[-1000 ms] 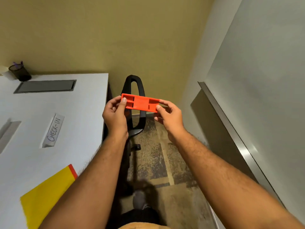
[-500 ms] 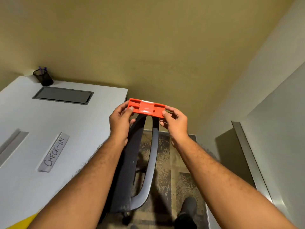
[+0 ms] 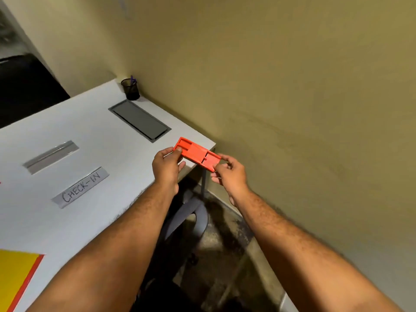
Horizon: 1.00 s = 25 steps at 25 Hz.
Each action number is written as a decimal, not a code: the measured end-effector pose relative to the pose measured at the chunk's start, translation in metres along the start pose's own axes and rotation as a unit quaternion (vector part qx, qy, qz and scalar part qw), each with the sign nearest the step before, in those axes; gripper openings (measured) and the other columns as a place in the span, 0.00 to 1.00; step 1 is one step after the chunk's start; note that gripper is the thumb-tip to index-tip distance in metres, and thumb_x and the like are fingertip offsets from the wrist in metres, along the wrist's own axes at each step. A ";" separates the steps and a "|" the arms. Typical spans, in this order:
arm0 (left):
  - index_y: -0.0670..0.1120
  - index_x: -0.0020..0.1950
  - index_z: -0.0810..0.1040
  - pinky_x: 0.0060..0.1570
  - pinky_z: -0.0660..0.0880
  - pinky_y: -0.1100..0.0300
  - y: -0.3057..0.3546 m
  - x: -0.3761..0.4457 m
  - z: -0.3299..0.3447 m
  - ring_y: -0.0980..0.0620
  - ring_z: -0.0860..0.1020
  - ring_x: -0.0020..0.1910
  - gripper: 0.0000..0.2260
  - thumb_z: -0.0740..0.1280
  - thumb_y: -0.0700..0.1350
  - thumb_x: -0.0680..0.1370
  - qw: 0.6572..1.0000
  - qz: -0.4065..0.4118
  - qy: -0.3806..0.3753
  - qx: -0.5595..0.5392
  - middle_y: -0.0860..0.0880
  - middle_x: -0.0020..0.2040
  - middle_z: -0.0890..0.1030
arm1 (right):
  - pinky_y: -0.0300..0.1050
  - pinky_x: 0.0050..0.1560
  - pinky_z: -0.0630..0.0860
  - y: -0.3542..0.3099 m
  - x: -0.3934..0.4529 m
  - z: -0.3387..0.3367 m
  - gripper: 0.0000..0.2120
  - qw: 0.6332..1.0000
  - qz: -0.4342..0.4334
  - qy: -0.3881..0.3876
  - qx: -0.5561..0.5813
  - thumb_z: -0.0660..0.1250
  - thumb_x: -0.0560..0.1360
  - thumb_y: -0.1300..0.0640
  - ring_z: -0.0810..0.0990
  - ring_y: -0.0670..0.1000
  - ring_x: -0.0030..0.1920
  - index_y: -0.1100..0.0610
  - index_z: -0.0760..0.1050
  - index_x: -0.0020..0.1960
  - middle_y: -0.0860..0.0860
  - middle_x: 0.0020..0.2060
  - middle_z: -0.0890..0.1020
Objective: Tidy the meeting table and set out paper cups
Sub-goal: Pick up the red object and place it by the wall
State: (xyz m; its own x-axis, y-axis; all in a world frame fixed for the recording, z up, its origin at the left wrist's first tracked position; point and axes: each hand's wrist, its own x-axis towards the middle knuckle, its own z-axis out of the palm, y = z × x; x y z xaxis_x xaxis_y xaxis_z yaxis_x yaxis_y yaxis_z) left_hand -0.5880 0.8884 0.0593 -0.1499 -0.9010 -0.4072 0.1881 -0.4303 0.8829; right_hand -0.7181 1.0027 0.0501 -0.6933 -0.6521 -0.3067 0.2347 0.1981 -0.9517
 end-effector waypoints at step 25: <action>0.49 0.65 0.79 0.57 0.81 0.51 0.024 0.199 0.041 0.49 0.82 0.56 0.14 0.65 0.36 0.82 0.977 -0.062 -0.010 0.205 0.48 0.60 0.83 | 0.46 0.49 0.87 0.016 0.235 0.136 0.05 0.995 0.103 -0.013 -0.005 0.74 0.78 0.65 0.89 0.54 0.46 0.56 0.83 0.50 0.55 0.46 0.88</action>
State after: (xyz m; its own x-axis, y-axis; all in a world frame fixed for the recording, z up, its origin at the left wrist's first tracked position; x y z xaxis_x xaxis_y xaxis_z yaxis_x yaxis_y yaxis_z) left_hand -0.6533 0.7009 0.0089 -0.1668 -0.8398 -0.5166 -0.2375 -0.4743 0.8477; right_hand -0.7845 0.7524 -0.0350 -0.6133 -0.6162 -0.4941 0.3622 0.3365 -0.8692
